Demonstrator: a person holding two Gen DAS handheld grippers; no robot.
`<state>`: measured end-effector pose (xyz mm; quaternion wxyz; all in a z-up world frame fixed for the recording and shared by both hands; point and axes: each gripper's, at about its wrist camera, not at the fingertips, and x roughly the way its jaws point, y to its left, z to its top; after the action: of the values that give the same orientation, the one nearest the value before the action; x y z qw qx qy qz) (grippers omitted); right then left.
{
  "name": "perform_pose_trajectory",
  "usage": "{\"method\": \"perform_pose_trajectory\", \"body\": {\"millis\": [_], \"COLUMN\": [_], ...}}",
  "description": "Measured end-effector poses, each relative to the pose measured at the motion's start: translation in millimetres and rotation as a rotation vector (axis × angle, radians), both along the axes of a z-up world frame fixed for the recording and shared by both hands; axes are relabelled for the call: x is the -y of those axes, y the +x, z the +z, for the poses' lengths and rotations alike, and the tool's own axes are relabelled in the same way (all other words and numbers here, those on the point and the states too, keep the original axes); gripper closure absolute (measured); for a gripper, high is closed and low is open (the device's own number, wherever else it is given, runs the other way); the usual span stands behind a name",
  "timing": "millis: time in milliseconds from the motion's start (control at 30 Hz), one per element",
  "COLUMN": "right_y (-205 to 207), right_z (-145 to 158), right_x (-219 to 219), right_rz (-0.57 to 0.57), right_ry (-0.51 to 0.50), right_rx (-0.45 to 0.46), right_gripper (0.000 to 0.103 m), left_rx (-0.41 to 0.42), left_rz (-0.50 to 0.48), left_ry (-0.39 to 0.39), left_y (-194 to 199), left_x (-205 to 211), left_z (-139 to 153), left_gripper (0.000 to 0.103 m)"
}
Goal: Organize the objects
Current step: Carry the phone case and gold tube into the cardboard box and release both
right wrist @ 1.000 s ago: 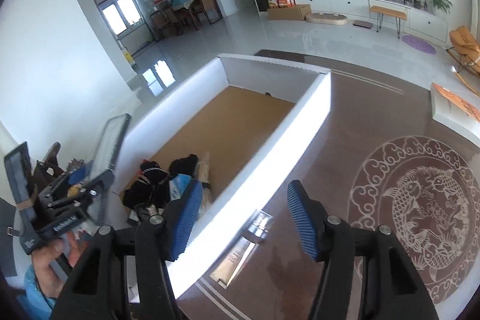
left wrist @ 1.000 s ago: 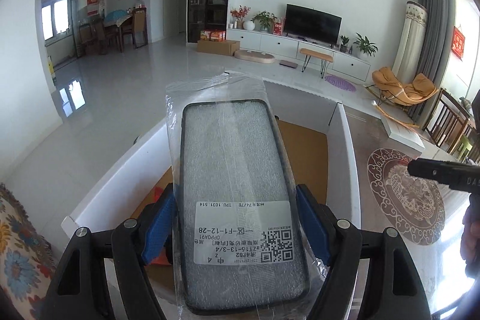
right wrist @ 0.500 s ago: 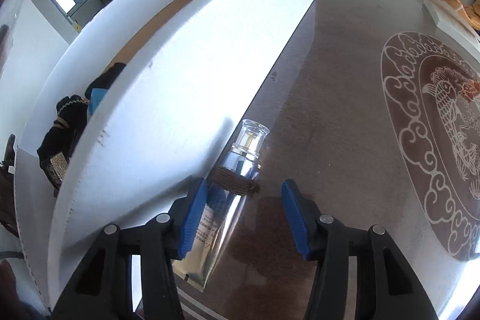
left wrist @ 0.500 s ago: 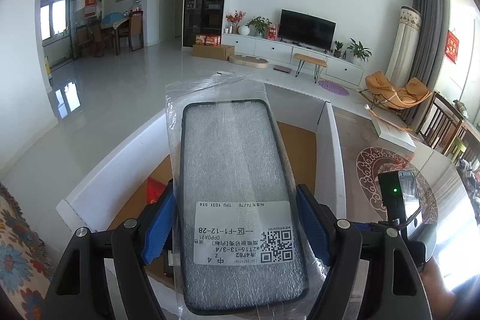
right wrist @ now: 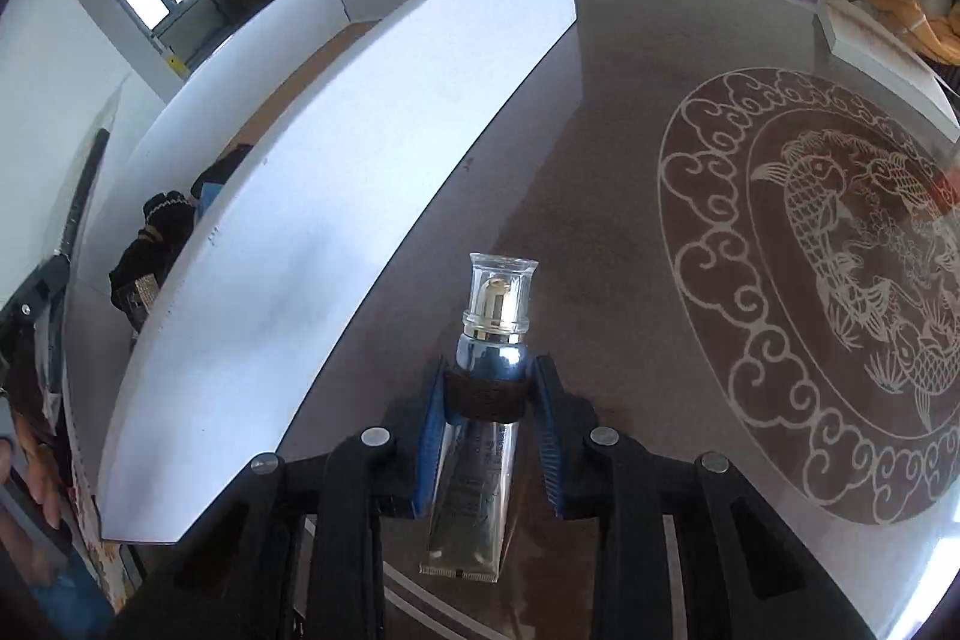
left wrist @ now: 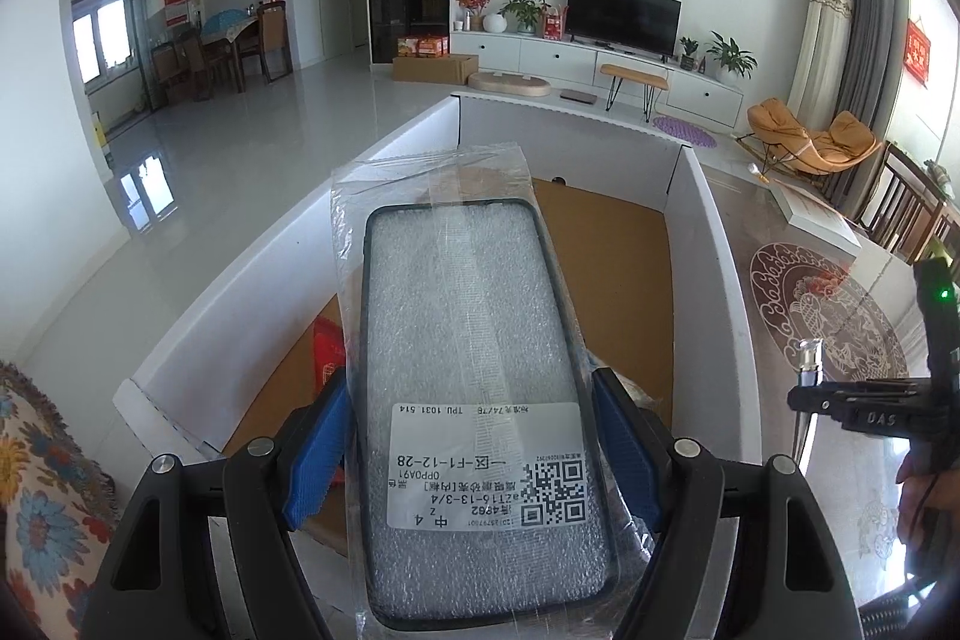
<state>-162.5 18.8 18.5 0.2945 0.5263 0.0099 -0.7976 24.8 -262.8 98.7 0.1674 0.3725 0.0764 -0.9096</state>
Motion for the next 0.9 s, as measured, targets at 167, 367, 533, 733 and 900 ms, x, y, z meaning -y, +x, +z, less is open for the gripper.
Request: {"method": "perform_pose_trajectory", "body": {"millis": [167,367,533,733,900], "right_y": [-7.4,2.4,10.4,9.5,18.6], "right_z": [78.2,112.1,79.1,44.8,52.6], "right_x": [42.2,126.6,180.3,196.9,186.8], "right_rz": [0.075,0.235,0.310,0.285,0.267], "right_ry": [-0.133,-0.112,-0.001,0.024,0.050], "right_rx": [-0.061,-0.088,-0.095,-0.095,-0.184], "right_gripper": [0.074,0.074,0.074,0.035,0.030], "left_rx": [0.039,0.065,0.078,0.087,0.044], "left_rz": [0.009,0.024,0.035,0.071,0.116], "left_ry": [-0.029,-0.067,-0.075,-0.098,-0.118], "left_y": [-11.4,-22.0,-25.3,-27.6,-22.3], "left_x": [1.9,3.8,8.0,14.1,16.1], "left_z": [-10.1,-14.8,-17.8,-18.2,-7.8], "left_gripper": [0.027,0.027,0.027,0.026,0.001]}}
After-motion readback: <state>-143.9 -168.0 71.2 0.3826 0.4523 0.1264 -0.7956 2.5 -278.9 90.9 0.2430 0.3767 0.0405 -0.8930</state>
